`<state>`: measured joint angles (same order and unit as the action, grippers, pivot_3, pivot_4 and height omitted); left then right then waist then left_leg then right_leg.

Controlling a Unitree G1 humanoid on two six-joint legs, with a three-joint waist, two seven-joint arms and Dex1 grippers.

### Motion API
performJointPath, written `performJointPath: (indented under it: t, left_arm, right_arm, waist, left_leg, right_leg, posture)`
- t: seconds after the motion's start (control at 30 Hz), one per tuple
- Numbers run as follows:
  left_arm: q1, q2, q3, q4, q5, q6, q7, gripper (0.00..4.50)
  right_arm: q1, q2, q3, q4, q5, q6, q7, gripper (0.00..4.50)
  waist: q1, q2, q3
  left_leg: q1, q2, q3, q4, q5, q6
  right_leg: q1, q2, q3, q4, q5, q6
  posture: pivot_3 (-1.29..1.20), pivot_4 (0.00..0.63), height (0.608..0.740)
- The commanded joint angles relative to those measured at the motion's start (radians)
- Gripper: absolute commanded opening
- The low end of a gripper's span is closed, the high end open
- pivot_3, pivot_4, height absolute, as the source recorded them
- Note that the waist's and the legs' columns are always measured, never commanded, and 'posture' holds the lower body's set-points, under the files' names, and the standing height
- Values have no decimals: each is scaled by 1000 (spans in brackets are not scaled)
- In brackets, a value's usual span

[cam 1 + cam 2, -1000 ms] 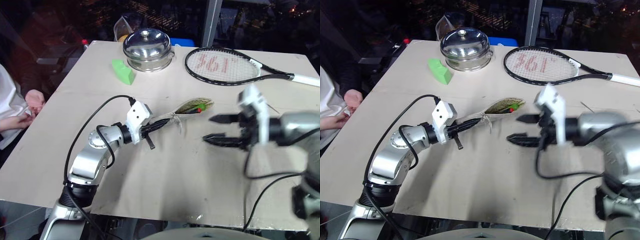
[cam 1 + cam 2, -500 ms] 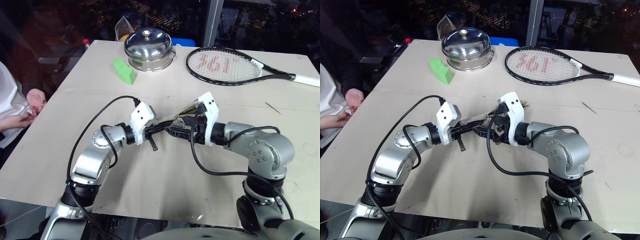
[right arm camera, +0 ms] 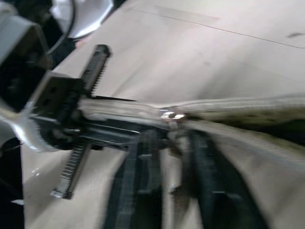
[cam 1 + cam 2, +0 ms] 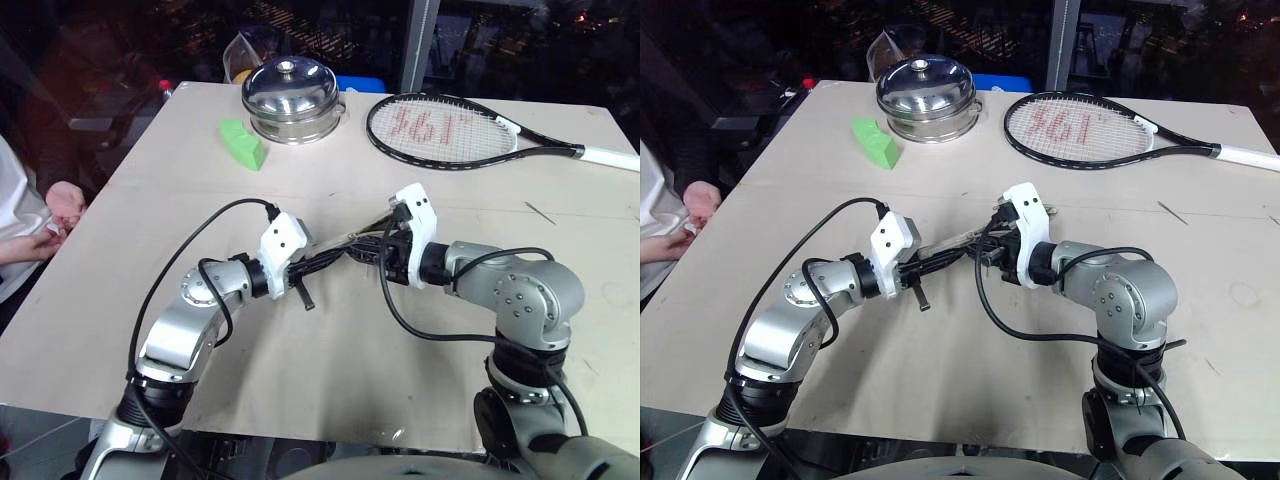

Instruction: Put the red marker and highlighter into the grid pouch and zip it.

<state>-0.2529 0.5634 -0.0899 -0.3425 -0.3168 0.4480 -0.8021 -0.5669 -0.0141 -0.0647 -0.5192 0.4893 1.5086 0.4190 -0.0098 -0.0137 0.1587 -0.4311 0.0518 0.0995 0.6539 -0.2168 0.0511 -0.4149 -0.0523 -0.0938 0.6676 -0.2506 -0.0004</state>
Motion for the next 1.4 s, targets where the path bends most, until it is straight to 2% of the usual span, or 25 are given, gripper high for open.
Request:
performJointPath:
  t: [0.03, 0.17, 0.3, 0.4, 0.57, 0.67, 0.7, 0.73, 0.77, 0.83, 0.87, 0.9, 0.93, 0.97, 1.0, 1.03, 1.07, 1.23, 1.27, 1.4]
  left_arm:
    - [-2, 6, 3, -34, -4, -14, -3, 0]
    - [8, 16, 17, -35, -1, -20, -1, 0]
    - [26, 40, 26, -4, 43, -84, 2, 0]
    - [42, 60, -5, 35, 115, -199, -1, 0]
    - [27, 33, -53, 125, 211, -352, 34, 0]
    - [-12, 39, -85, 205, 265, -438, 20, 0]
    - [-34, 48, -96, 245, 276, -485, -5, 0]
    - [-49, 53, -102, 275, 284, -521, -23, 635]
    - [-64, 60, -101, 306, 276, -562, -49, 635]
    - [-76, 72, -79, 342, 234, -585, -99, 1546]
    - [-63, 80, -52, 331, 172, -540, -134, 1872]
    - [-35, 94, -17, 297, 79, -456, -176, 2464]
    - [-7, 107, 14, 263, 1, -382, -206, 2755]
    - [32, 125, 55, 214, -96, -275, -223, 3364]
    - [84, 149, 100, 163, -178, -190, -232, 3569]
    - [134, 170, 140, 119, -230, -129, -228, 4187]
    - [188, 191, 180, 73, -273, -79, -224, 4468]
    - [450, 240, 379, -108, -361, 27, -182, 4468]
    - [496, 241, 412, -135, -366, 35, -176, 4468]
    - [572, 233, 481, -177, -368, 39, -153, 4468]
  right_arm:
    - [-21, -13, -53, -24, 20, 22, -23, 85]
    - [-19, -95, -115, -44, 6, 59, -46, 85]
    - [-6, -312, -192, 4, -68, 37, -92, 85]
    - [13, -412, -196, 17, -73, 19, -92, 85]
    - [95, -490, -92, -61, -42, -73, -53, 85]
    - [179, -497, -46, -108, -20, -260, 27, 85]
    - [219, -530, -21, -115, -34, -316, 53, 85]
    - [247, -557, -4, -116, -46, -354, 69, 623]
    - [289, -583, 6, -123, -51, -395, 93, 623]
    - [373, -624, 2, -141, -51, -503, 155, 1544]
    - [430, -647, -13, -149, -51, -562, 191, 1898]
    - [492, -661, -43, -156, -47, -631, 234, 2477]
    - [543, -670, -71, -161, -39, -687, 270, 2763]
    - [600, -675, -112, -166, -20, -740, 313, 3353]
    - [663, -677, -160, -173, -2, -809, 369, 3579]
    - [720, -676, -208, -175, 10, -882, 418, 4267]
    - [773, -674, -257, -174, 19, -939, 456, 4487]
    - [982, -686, -488, -125, -5, -1185, 615, 4487]
    - [1015, -690, -528, -113, 0, -1210, 639, 4487]
    - [1093, -681, -601, -85, -10, -1285, 664, 4487]
  waist:
    - [-1, 0, 0]
    - [1, 0, 0]
    - [2, 0, 0]
    - [-2, 0, 0]
    - [-1, 1, 0]
    - [1, 1, 0]
    - [3, 1, 0]
    - [3, 1, 0]
    - [5, 1, 0]
    - [15, 0, 0]
    - [18, 0, 1]
    - [19, 0, 1]
    - [19, 0, 1]
    - [17, 0, 1]
    - [15, 0, 1]
    - [12, 0, 1]
    - [11, 0, 1]
    - [22, 1, 1]
    - [24, 1, 1]
    - [28, 2, 1]
  left_leg:
    - [0, 0, 0, 0, 0, 0]
    - [0, 0, 0, 0, 0, 0]
    - [0, 0, 0, 0, 0, 1]
    - [0, 0, 1, -1, -2, 3]
    - [1, 2, 1, -2, -2, 3]
    - [0, 2, 1, -2, -2, 3]
    - [0, 2, 1, -2, -2, 3]
    - [0, 2, 1, -1, -2, 4]
    - [0, 1, 1, -1, -2, 4]
    - [-1, 1, 1, -1, -2, 4]
    - [-1, 1, 2, -1, -3, 4]
    - [-1, 1, 2, -1, -3, 4]
    - [-1, 1, 2, -1, -3, 4]
    - [-1, 2, 2, -1, -3, 4]
    - [0, 2, 2, -1, -3, 4]
    - [-1, 2, 2, -1, -3, 4]
    - [0, 3, 2, -1, -3, 4]
    - [3, 3, 1, -1, -3, 4]
    - [8, 3, 1, -1, -5, 1]
    - [7, 3, 1, -2, -6, -1]
  right_leg:
    - [0, 0, 0, 0, 0, 0]
    - [0, 0, 0, 0, 0, 0]
    - [0, -1, 0, -1, 0, 0]
    - [0, 0, 0, -1, 0, 0]
    - [0, 2, 1, -1, 0, 0]
    - [0, 2, 1, -3, -1, 1]
    - [0, 2, 1, -3, -1, 2]
    - [0, 2, 1, -4, -2, 4]
    - [0, 1, 1, -4, -2, 4]
    - [0, 1, 0, -5, -2, 4]
    - [0, 1, 0, -5, -2, 4]
    - [0, 1, 1, -5, -2, 4]
    - [0, 1, 1, -5, -2, 4]
    - [0, 1, 1, -5, -2, 4]
    - [0, 1, 1, -5, -2, 4]
    - [0, 1, 2, -5, -3, 4]
    - [0, 1, 2, -5, -3, 4]
    - [3, 0, 1, -5, -4, 6]
    - [6, -1, 1, -5, -6, 2]
    - [5, -2, 1, -7, -6, 1]
  posture:
    - [0, 150, 740]
    - [0, 150, 740]
    - [0, 150, 740]
    - [0, 150, 740]
    - [0, 150, 740]
    - [0, 150, 740]
    - [0, 150, 740]
    - [0, 150, 740]
    - [0, 150, 740]
    - [0, 150, 740]
    - [0, 150, 740]
    - [0, 150, 740]
    - [0, 150, 740]
    - [0, 150, 740]
    - [0, 150, 740]
    - [0, 150, 740]
    - [0, 150, 740]
    - [0, 150, 740]
    - [0, 150, 740]
    - [0, 150, 740]
